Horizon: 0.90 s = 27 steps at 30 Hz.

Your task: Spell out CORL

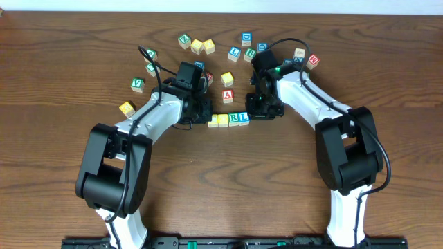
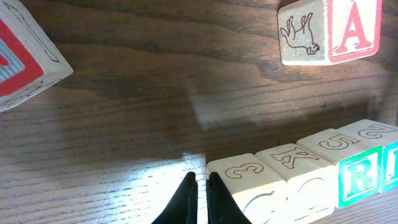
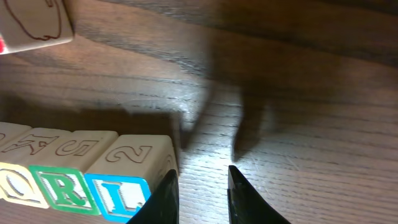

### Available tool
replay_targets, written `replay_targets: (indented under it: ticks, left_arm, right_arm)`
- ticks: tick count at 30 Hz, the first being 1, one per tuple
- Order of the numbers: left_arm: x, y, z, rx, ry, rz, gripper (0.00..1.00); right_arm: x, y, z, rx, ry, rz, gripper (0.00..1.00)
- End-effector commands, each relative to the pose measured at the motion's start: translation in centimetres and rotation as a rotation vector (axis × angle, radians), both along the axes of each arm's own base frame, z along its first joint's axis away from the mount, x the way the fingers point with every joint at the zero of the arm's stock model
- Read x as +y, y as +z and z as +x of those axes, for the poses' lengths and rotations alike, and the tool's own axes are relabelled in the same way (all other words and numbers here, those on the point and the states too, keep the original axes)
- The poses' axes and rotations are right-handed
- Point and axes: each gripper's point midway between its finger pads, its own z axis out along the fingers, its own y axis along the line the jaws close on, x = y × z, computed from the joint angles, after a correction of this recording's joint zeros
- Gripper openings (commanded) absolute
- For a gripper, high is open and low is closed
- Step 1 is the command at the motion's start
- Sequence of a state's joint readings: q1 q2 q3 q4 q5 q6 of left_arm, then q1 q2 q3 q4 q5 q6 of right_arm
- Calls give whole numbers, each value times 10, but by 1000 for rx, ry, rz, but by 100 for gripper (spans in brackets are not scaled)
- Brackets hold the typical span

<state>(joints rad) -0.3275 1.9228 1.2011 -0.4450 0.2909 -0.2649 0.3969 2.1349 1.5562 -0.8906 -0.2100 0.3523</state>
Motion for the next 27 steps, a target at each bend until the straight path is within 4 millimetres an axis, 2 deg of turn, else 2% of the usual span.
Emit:
replay_targets:
  ticks: [1,11,27]
  left_arm:
    - [-1,-8,-5,29,1,-8,7]
    - [-4,-8,-5,26,-6,-8,8]
    - [-12,-7,-5,13,-25,-12,7]
  right_arm:
    - [5,-3,-3,9,1,8,21]
    - [15,-3,-9,9,28,8,21]
    - [15,-4,-17,37,35,-5,20]
